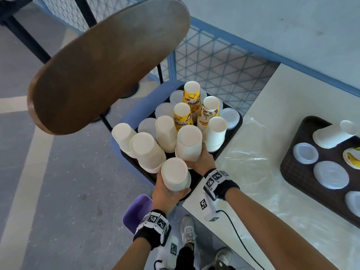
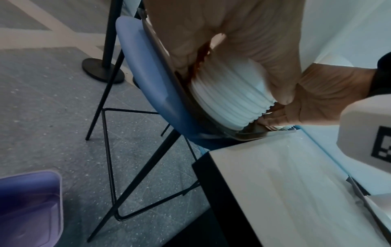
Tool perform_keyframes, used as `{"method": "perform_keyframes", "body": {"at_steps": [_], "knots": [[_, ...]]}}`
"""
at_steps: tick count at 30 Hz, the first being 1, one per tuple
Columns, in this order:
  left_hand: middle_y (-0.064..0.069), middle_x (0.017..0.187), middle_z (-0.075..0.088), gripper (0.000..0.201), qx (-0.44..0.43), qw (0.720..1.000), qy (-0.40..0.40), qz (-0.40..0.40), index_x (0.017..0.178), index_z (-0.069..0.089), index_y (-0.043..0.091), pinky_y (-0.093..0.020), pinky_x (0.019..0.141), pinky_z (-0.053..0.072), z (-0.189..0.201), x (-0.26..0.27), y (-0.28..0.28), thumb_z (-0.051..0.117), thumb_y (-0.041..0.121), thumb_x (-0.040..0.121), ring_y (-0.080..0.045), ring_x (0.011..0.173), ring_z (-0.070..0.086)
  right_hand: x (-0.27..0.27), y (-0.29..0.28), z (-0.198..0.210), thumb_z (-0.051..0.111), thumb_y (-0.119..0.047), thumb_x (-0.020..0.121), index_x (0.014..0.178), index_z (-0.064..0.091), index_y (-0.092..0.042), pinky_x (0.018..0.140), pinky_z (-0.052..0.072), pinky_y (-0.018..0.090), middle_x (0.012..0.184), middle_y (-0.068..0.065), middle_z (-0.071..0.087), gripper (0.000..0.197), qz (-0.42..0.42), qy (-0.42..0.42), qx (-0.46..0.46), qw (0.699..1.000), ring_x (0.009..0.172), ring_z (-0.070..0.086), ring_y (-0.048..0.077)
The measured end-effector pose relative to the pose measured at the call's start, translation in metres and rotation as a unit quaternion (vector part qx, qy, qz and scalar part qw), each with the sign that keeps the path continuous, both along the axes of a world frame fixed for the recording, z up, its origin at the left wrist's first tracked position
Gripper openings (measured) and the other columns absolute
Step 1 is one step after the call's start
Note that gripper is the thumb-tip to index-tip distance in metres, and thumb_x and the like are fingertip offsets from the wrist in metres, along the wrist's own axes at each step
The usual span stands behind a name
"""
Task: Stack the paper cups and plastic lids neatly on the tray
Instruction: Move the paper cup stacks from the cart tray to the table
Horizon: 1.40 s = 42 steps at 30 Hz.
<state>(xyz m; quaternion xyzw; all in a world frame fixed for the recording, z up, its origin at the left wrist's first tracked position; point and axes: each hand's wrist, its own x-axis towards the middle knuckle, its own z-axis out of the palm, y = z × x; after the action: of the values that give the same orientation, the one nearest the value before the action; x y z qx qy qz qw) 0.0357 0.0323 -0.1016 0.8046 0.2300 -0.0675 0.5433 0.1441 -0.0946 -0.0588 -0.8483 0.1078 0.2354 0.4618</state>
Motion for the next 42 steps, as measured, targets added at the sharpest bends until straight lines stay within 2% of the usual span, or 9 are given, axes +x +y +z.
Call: {"method": "perform_keyframes", "body": {"at_steps": [13, 19, 26, 30, 33, 36, 38, 40, 42], "knots": [[0.013, 0.111, 0.048, 0.094, 0.057, 0.996, 0.007, -0.061, 0.134, 0.037, 0.019, -0.023, 0.088, 0.035, 0.012, 0.006, 0.007, 0.088, 0.025, 0.055, -0.012, 0.108, 0.048, -0.008, -0.009, -0.013, 0.084, -0.031, 0.062, 0.138, 0.026, -0.023, 0.101, 0.041, 0.044, 0.132, 0.006, 0.053, 0.096, -0.027, -0.018, 0.032, 0.999, 0.122, 0.049, 0.030], [0.012, 0.114, 0.049, 0.096, 0.043, 0.997, -0.005, -0.068, 0.133, 0.037, 0.020, -0.027, 0.093, 0.037, 0.018, 0.000, 0.009, 0.089, 0.024, 0.053, -0.010, 0.108, 0.045, -0.016, -0.014, -0.014, 0.085, -0.029, 0.061, 0.135, 0.029, -0.022, 0.098, 0.042, 0.040, 0.130, 0.005, 0.054, 0.093, -0.029, -0.046, 0.052, 0.997, 0.121, 0.050, 0.027], [0.008, 0.111, 0.055, 0.107, 0.011, 0.997, -0.013, -0.073, 0.127, 0.045, 0.016, -0.030, 0.093, 0.042, 0.030, -0.017, 0.014, 0.073, 0.059, 0.033, -0.017, 0.109, 0.053, -0.038, -0.019, -0.007, 0.086, -0.021, 0.060, 0.136, 0.033, -0.017, 0.099, 0.043, 0.037, 0.126, 0.002, 0.055, 0.092, -0.044, -0.073, 0.102, 0.991, 0.118, 0.051, 0.021], [0.016, 0.111, 0.055, 0.091, -0.014, 0.995, -0.041, -0.085, 0.115, 0.043, 0.037, -0.032, 0.094, 0.043, 0.044, -0.029, 0.014, 0.080, 0.050, 0.033, -0.011, 0.106, 0.054, -0.062, -0.033, -0.006, 0.087, -0.014, 0.058, 0.127, 0.045, -0.013, 0.094, 0.045, 0.029, 0.112, -0.004, 0.057, 0.081, -0.093, -0.071, 0.150, 0.982, 0.112, 0.054, 0.017], [0.025, 0.105, 0.050, 0.082, -0.051, 0.994, -0.037, -0.094, 0.100, 0.045, 0.059, -0.020, 0.088, 0.040, 0.059, -0.029, 0.002, 0.077, 0.046, 0.026, 0.000, 0.097, 0.053, -0.076, -0.059, -0.006, 0.088, -0.011, 0.055, 0.111, 0.053, -0.020, 0.098, 0.048, 0.034, 0.111, 0.001, 0.062, 0.067, -0.128, -0.083, 0.171, 0.973, 0.108, 0.058, 0.017], [0.020, 0.098, 0.052, 0.078, -0.073, 0.991, -0.011, -0.111, 0.097, 0.047, 0.042, -0.023, 0.087, 0.041, 0.064, -0.016, -0.022, 0.087, 0.029, 0.032, -0.012, 0.098, 0.053, -0.078, -0.099, 0.002, 0.087, -0.009, 0.056, 0.094, 0.056, -0.032, 0.093, 0.051, 0.039, 0.106, 0.003, 0.066, 0.055, -0.184, -0.095, 0.173, 0.963, 0.105, 0.061, 0.021], [0.016, 0.101, 0.057, 0.076, -0.096, 0.987, 0.005, -0.131, 0.100, 0.048, 0.034, -0.028, 0.095, 0.043, 0.061, 0.002, -0.046, 0.090, 0.019, 0.039, -0.009, 0.099, 0.055, -0.070, -0.130, 0.011, 0.085, -0.004, 0.058, 0.091, 0.057, -0.031, 0.089, 0.052, 0.034, 0.100, -0.001, 0.067, 0.051, -0.228, -0.098, 0.184, 0.951, 0.103, 0.062, 0.021], [0.009, 0.107, 0.062, 0.080, -0.094, 0.983, -0.010, -0.157, 0.108, 0.056, 0.024, -0.033, 0.098, 0.047, 0.058, 0.022, -0.074, 0.087, 0.035, 0.036, 0.000, 0.098, 0.059, -0.055, -0.161, 0.016, 0.084, -0.004, 0.060, 0.099, 0.059, -0.021, 0.087, 0.051, 0.031, 0.102, 0.000, 0.067, 0.049, -0.265, -0.101, 0.182, 0.942, 0.102, 0.063, 0.021], [0.006, 0.105, 0.062, 0.071, -0.070, 0.981, -0.042, -0.177, 0.107, 0.059, 0.016, -0.019, 0.089, 0.048, 0.063, 0.044, -0.106, 0.088, 0.032, 0.045, 0.006, 0.092, 0.058, -0.035, -0.189, 0.020, 0.087, -0.023, 0.056, 0.114, 0.055, -0.010, 0.089, 0.051, 0.033, 0.111, 0.005, 0.065, 0.068, -0.276, -0.120, 0.135, 0.944, 0.105, 0.062, 0.022]]}}
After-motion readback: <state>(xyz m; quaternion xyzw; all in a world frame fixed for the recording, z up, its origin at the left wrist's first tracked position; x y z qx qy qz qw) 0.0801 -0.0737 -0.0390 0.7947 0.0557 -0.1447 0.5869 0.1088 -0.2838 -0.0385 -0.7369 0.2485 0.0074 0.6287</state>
